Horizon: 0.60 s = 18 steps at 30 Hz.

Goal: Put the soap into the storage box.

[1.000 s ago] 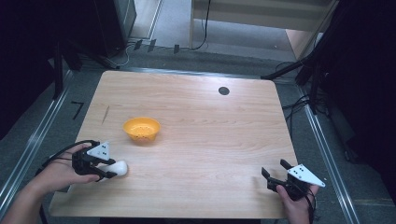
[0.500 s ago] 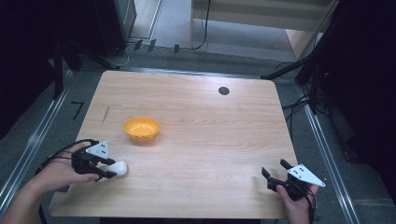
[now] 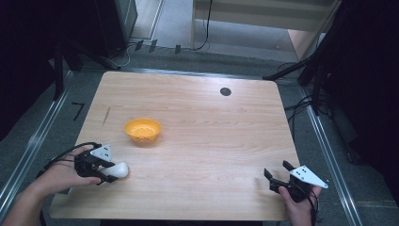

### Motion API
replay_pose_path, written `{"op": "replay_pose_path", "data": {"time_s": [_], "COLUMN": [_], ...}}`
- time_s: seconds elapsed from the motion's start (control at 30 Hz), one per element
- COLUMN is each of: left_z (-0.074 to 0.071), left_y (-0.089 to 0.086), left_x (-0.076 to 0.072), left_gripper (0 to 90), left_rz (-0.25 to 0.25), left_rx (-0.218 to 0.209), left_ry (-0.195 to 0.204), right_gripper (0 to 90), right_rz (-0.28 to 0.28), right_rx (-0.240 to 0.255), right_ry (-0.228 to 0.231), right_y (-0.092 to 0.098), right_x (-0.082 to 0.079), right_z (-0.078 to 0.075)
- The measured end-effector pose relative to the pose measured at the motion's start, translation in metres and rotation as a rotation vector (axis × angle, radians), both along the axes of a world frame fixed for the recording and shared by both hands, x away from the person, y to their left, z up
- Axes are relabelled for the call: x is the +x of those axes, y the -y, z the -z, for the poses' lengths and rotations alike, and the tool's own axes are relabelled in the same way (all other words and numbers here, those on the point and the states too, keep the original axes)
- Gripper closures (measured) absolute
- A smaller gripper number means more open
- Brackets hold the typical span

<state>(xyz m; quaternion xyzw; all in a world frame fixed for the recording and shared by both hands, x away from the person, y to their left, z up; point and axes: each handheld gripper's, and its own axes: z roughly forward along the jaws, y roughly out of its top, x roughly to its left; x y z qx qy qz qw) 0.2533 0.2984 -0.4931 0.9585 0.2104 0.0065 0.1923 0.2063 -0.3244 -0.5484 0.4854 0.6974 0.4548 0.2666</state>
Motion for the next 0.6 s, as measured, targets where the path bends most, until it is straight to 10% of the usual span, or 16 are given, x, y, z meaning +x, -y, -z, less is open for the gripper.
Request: {"op": "replay_pose_path", "data": {"time_s": [0.23,0.6], "left_z": [0.002,0.002], "left_y": [0.004,0.006], "left_x": [-0.010,-0.011], "left_gripper": [47.5,49.4], "left_rz": [0.027,0.024], "left_rx": [0.030,0.025], "left_ry": [0.088,0.089], "right_gripper": [17.4,17.6], "right_rz": [0.001,-0.002], "right_rx": [-0.001,-0.008], "right_ry": [0.000,0.000], "right_y": [0.000,0.000], "right_x": [0.000,0.000], "right_z": [0.000,0.000]}}
